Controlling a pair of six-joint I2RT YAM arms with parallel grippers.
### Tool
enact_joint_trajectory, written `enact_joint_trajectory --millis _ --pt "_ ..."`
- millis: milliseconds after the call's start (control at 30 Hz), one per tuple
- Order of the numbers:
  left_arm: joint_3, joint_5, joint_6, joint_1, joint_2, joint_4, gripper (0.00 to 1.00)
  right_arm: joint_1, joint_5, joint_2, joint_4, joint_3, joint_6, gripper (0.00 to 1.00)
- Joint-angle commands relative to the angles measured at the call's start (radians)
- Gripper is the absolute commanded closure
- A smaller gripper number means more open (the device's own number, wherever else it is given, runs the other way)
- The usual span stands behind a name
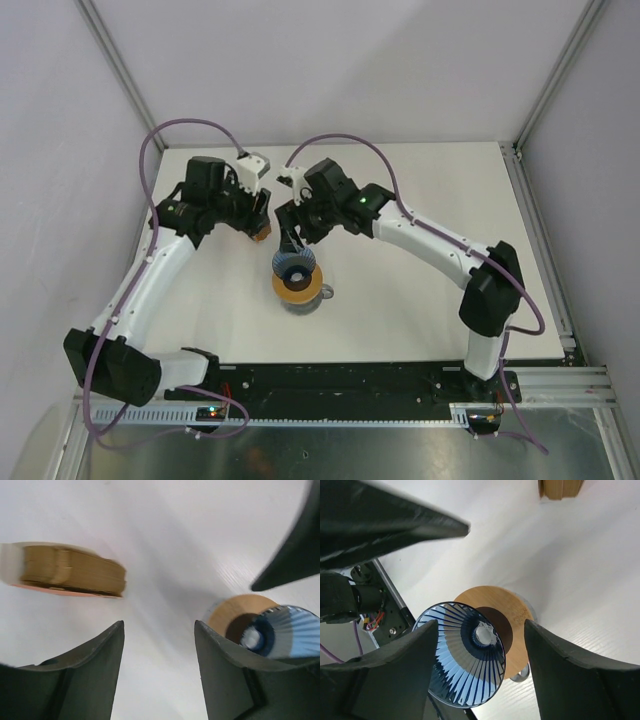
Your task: Place the coffee filter in the dripper
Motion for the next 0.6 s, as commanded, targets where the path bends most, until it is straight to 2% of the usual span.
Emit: enact_joint_trajectory --millis 0,33,67,133,233,367,567 --pt "-0.033 -0.158 -0.079 0.034 -0.004 0.169 0.37 -0.010 0.042 -0.121 0.087 0.019 -0.034 0.18" --pt "-0.042 -0.186 -0.092 0.041 0.007 0.190 0.38 -0.015 0.057 -0.138 0.103 0.009 -0.034 0.09" --pt "-0.051 -0.223 -0.103 0.046 0.016 0.214 0.38 -0.019 0.070 -0.159 0.124 -0.006 -0.033 0.05" --pt "-0.071 -0.307 -0.157 0.055 0.039 0.258 0.40 -0.033 0.112 -0.199 0.168 -0.044 -0.028 0.02" --pt "-0.113 -0.391 -0.266 0.058 0.067 0.322 0.42 -0.063 0.191 -0.265 0.257 -0.126 -0.012 0.01" --pt "-0.192 -0.419 -0.379 0.049 0.069 0.422 0.46 -0.105 0.259 -0.379 0.397 -0.289 0.002 0.01" --pt "-0.290 -0.571 -0.462 0.014 0.108 0.546 0.60 -0.142 0.282 -0.409 0.398 -0.336 0.007 0.01"
